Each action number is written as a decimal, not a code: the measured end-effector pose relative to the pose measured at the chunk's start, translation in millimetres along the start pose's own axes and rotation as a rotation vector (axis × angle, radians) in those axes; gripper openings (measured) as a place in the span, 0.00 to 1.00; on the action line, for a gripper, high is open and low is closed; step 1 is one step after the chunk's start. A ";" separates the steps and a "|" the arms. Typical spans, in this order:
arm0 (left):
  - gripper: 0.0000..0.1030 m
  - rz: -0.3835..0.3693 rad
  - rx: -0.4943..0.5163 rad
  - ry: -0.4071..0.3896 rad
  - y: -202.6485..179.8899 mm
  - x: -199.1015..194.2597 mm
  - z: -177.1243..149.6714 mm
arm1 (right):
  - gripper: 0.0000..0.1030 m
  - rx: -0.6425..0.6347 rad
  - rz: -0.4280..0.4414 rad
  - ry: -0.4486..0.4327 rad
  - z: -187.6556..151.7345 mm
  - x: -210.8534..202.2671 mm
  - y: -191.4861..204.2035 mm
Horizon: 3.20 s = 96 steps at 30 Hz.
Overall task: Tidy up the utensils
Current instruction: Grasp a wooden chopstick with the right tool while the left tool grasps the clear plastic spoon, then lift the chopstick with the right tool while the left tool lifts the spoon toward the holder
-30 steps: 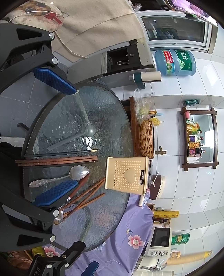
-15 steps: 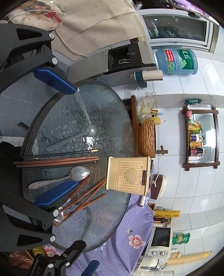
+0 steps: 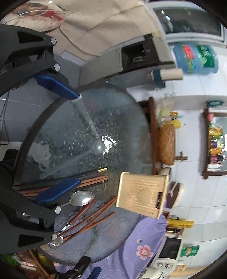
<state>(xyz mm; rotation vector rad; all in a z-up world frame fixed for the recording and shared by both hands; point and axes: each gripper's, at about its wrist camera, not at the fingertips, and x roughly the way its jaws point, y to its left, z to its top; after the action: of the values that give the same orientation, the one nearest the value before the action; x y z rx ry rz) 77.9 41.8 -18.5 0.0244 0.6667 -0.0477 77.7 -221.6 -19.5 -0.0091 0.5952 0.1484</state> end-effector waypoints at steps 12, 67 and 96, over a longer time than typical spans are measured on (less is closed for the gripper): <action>0.49 -0.046 -0.034 0.210 10.2 81.0 18.8 | 0.58 0.110 0.023 0.336 42.8 125.0 -37.8; 0.34 -0.074 -0.036 0.138 -16.9 111.3 77.9 | 0.08 0.184 0.013 0.160 96.1 151.1 -50.4; 0.34 -0.152 -0.025 -0.008 -21.6 67.7 104.3 | 0.36 0.165 0.022 0.315 89.0 171.3 -45.8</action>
<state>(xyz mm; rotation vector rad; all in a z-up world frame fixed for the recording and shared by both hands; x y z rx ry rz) 194.4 13.8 21.4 -0.0506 0.6604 -0.1854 273.9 -238.9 -43.1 0.1363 0.9213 0.1195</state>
